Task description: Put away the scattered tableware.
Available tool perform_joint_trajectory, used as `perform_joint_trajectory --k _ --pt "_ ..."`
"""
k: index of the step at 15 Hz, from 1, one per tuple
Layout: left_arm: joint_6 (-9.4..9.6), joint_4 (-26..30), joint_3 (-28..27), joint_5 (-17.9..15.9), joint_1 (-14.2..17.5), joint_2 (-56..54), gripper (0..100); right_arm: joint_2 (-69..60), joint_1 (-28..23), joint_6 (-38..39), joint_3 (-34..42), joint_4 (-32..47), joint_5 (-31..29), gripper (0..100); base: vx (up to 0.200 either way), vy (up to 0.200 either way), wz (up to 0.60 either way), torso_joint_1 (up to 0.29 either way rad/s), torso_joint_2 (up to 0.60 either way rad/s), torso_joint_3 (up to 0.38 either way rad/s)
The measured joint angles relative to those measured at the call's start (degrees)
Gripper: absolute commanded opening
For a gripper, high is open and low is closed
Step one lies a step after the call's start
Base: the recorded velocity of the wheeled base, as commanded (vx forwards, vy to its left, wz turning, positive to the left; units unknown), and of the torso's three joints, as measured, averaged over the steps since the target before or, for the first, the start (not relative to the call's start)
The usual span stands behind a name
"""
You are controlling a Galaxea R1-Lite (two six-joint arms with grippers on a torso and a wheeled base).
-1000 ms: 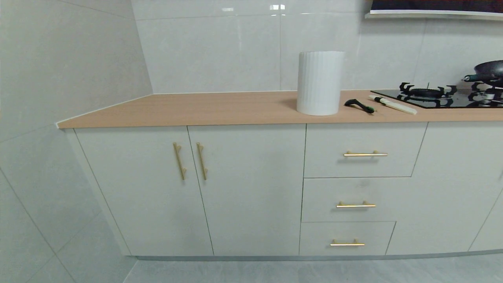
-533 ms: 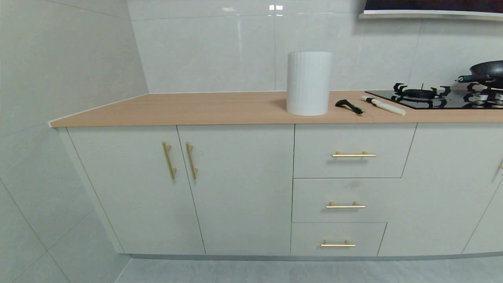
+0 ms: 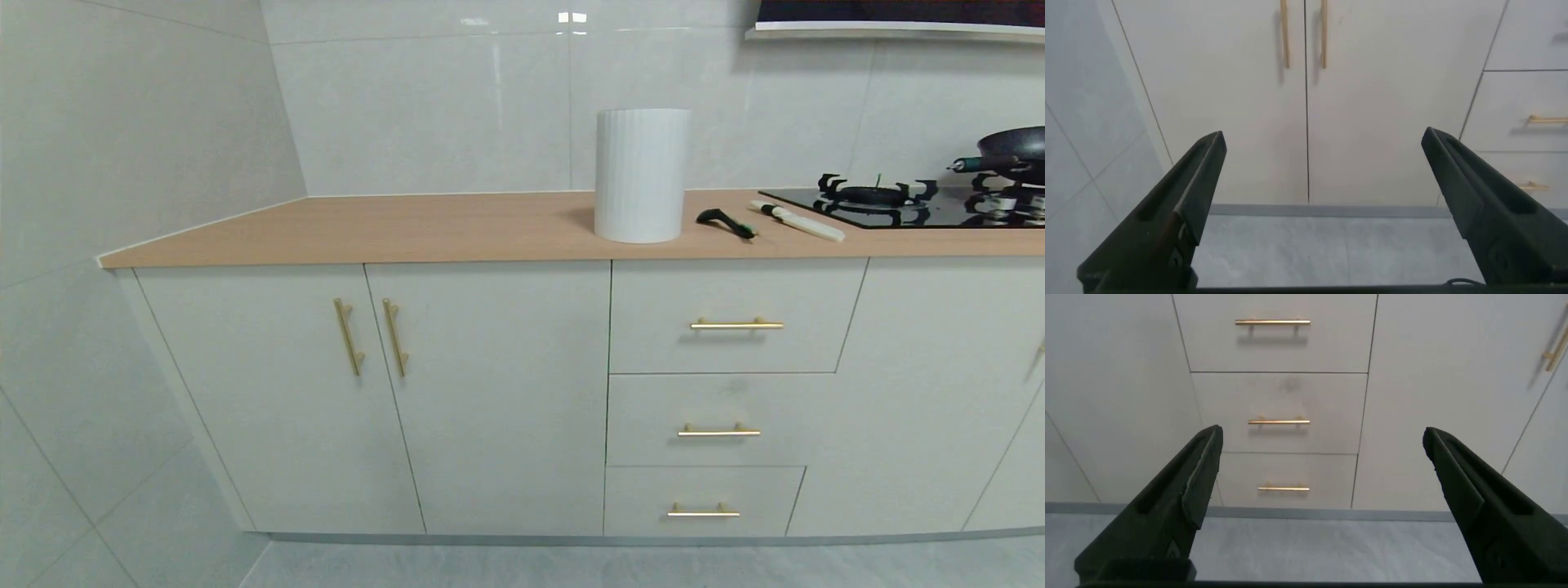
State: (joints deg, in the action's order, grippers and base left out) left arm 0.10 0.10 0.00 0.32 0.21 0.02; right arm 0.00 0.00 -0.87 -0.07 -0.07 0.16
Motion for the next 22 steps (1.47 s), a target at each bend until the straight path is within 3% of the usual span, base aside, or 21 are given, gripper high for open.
perform_joint_trajectory --k 5,18,22 --pt "0.0 0.0 0.0 0.0 0.0 0.0 100 0.0 0.0 0.0 0.0 0.0 0.0 100 0.2 0.0 0.0 0.002 0.0 0.0" --pt "-0.1 0.0 0.0 0.0 0.0 0.0 100 0.5 0.0 0.0 0.0 -0.1 0.0 100 0.0 0.0 0.0 0.0 0.0 0.0" --pt "-0.1 0.0 0.0 0.0 0.0 0.0 100 4.2 1.7 2.8 -7.3 1.2 2.0 100 0.0 0.0 0.0 0.0 0.0 0.0"
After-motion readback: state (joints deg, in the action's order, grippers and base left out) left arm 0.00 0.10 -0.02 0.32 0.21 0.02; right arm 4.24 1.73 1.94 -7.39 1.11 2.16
